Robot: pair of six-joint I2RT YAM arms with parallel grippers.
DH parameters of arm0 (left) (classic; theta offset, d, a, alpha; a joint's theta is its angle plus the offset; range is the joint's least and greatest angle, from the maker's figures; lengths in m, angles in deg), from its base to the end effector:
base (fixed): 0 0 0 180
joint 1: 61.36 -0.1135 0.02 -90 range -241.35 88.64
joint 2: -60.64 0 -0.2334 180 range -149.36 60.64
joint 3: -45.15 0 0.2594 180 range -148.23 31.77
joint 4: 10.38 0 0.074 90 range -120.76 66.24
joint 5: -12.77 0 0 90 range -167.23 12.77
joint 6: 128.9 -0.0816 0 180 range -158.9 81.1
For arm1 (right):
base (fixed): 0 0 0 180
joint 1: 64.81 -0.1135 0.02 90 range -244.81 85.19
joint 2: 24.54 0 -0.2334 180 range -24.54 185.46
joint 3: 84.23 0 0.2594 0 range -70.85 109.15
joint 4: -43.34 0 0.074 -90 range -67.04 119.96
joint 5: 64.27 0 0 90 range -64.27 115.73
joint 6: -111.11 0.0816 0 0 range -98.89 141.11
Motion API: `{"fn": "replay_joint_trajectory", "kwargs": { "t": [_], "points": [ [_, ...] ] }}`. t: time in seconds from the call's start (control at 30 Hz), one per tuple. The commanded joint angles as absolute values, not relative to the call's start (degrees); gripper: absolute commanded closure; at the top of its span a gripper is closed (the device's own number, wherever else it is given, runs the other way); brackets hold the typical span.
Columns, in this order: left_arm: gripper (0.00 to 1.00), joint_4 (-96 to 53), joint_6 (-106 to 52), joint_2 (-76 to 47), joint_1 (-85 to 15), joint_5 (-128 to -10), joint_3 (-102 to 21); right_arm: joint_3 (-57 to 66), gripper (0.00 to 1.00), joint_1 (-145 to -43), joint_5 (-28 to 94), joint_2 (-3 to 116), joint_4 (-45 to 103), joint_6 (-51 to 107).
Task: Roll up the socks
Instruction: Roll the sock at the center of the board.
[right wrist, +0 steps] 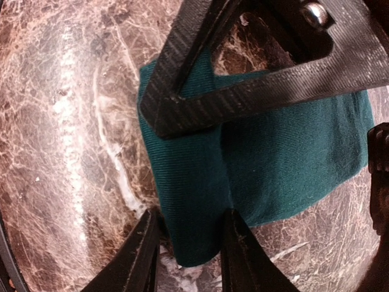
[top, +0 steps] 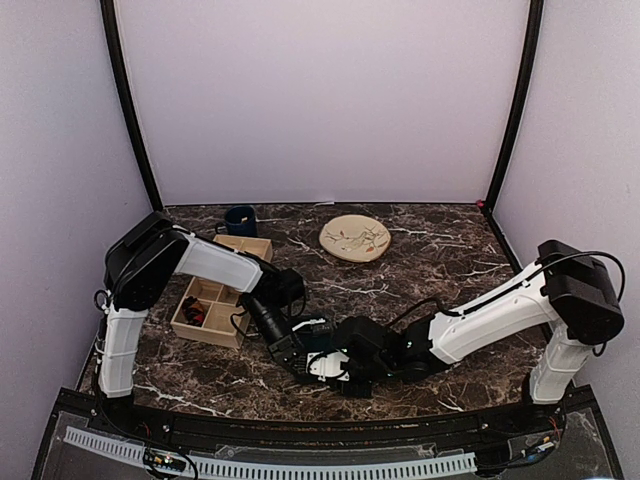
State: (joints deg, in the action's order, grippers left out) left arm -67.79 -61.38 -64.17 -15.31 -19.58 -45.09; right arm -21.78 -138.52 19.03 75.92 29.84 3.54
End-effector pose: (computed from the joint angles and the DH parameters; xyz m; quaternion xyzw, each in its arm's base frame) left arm 0.2021 -0.3090 0.0404 -0.4863 -0.7286 0.4688 0.1133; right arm 0.1110 0.3460 0.0619 -0.6604 0.6727 0.1062 0.3163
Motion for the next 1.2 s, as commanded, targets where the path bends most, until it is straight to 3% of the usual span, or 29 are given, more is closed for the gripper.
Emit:
{"fn": "replay_joint_trajectory", "kwargs": {
  "t": [0.0,0.13,0.37,1.17],
  "points": [
    [1.00,-69.8,-62.7,-64.5,-15.5,-19.0,-45.7,-20.8,0.73,-138.4,19.8,77.6,30.1,2.3],
    [0.97,-70.1,-62.9,-64.5,-15.5,-18.9,-45.9,-20.5,0.89,-137.6,21.4,78.2,29.2,2.3],
    [0.83,-69.9,-61.6,-64.0,-15.5,-21.1,-46.3,-20.2,0.99,-136.6,23.4,78.4,27.5,3.1],
    [0.69,-59.3,-53.7,-49.4,-19.0,-27.4,-37.2,-16.7,1.00,-134.8,26.5,80.3,22.9,6.4]
  ]
}}
